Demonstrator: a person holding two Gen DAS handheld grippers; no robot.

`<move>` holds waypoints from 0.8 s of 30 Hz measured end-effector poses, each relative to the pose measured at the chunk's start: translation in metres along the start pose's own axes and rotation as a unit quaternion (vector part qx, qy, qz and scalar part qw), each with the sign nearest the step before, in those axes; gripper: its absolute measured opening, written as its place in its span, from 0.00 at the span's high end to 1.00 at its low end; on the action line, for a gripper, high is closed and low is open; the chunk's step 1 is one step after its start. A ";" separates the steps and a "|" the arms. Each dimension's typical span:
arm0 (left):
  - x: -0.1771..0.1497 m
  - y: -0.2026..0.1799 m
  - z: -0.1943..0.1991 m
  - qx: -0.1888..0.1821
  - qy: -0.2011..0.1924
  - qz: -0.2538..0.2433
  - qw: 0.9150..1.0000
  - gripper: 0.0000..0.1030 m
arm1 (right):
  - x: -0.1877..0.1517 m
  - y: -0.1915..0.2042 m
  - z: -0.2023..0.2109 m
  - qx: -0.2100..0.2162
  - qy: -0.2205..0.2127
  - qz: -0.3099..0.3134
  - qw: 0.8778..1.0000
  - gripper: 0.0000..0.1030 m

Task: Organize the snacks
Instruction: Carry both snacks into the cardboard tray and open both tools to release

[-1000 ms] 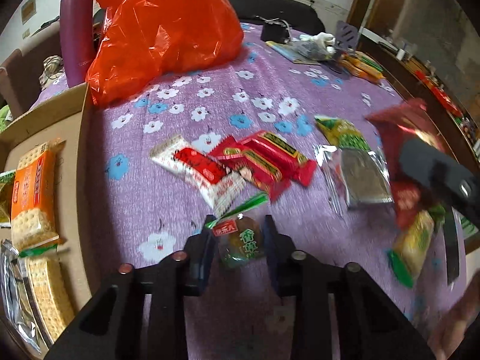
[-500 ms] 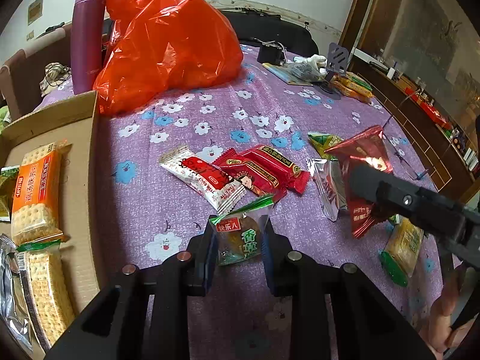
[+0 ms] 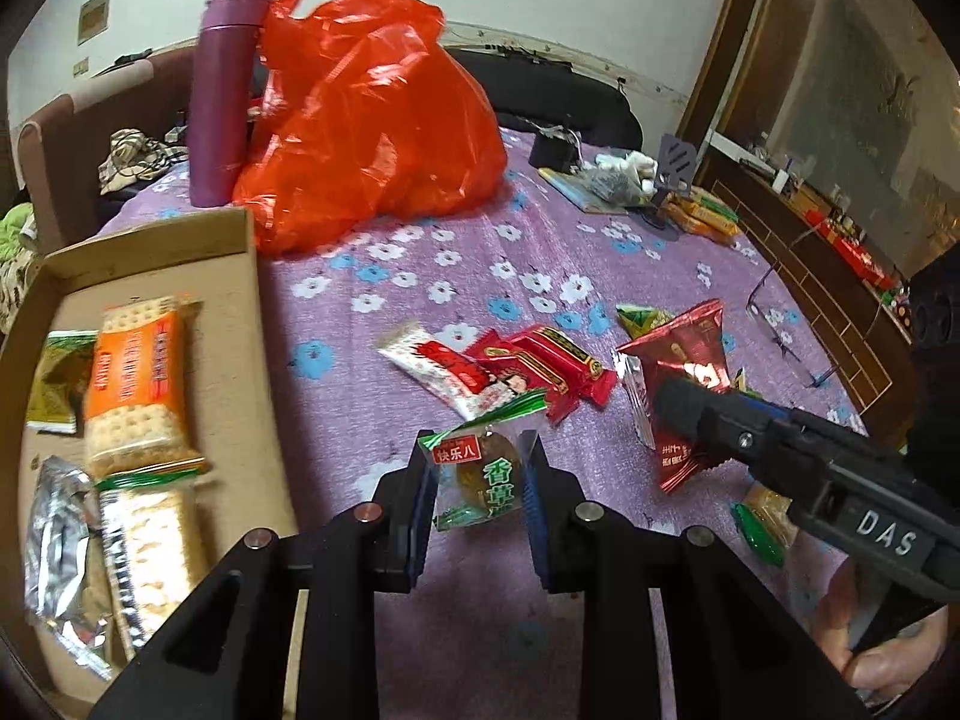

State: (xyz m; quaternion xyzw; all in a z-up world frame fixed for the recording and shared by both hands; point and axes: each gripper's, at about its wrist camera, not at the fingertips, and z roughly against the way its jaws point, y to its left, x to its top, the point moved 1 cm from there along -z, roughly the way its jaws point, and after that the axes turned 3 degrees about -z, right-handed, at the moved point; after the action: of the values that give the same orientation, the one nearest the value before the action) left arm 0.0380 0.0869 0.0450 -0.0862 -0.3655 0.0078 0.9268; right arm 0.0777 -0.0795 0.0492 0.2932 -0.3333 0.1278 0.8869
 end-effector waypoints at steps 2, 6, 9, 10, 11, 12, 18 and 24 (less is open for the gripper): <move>0.000 0.008 0.010 0.001 -0.007 0.008 1.000 0.75 | -0.001 0.006 0.001 0.007 -0.004 0.012 1.000 0.68; 0.001 0.031 0.033 0.008 -0.024 0.028 0.999 0.75 | -0.002 0.012 0.001 0.019 -0.007 0.020 1.000 0.68; 0.003 0.050 0.044 0.021 -0.033 0.043 0.998 0.75 | -0.003 0.013 -0.004 0.032 0.004 0.009 0.999 0.68; 0.003 0.061 0.050 0.026 -0.036 0.051 0.998 0.75 | -0.002 0.013 -0.005 0.036 0.007 0.004 0.999 0.68; 0.003 0.069 0.053 0.031 -0.039 0.057 0.997 0.75 | -0.002 0.013 -0.006 0.041 0.010 -0.001 0.999 0.68; 0.004 0.076 0.056 0.035 -0.040 0.062 0.997 0.75 | -0.002 0.015 -0.008 0.048 0.017 -0.008 0.999 0.68; 0.010 0.135 0.073 0.066 -0.041 0.107 0.991 0.75 | 0.002 0.049 -0.016 0.084 0.047 -0.011 0.995 0.68; 0.022 0.177 0.068 0.077 -0.024 0.129 0.988 0.75 | 0.019 0.099 -0.044 0.093 0.071 0.018 0.993 0.68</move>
State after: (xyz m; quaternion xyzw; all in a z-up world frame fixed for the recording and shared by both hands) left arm 0.0160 0.2732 0.0793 -0.0605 -0.3716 0.1575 0.9129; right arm 0.0732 0.0264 0.0780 0.3584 -0.2613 0.1944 0.8749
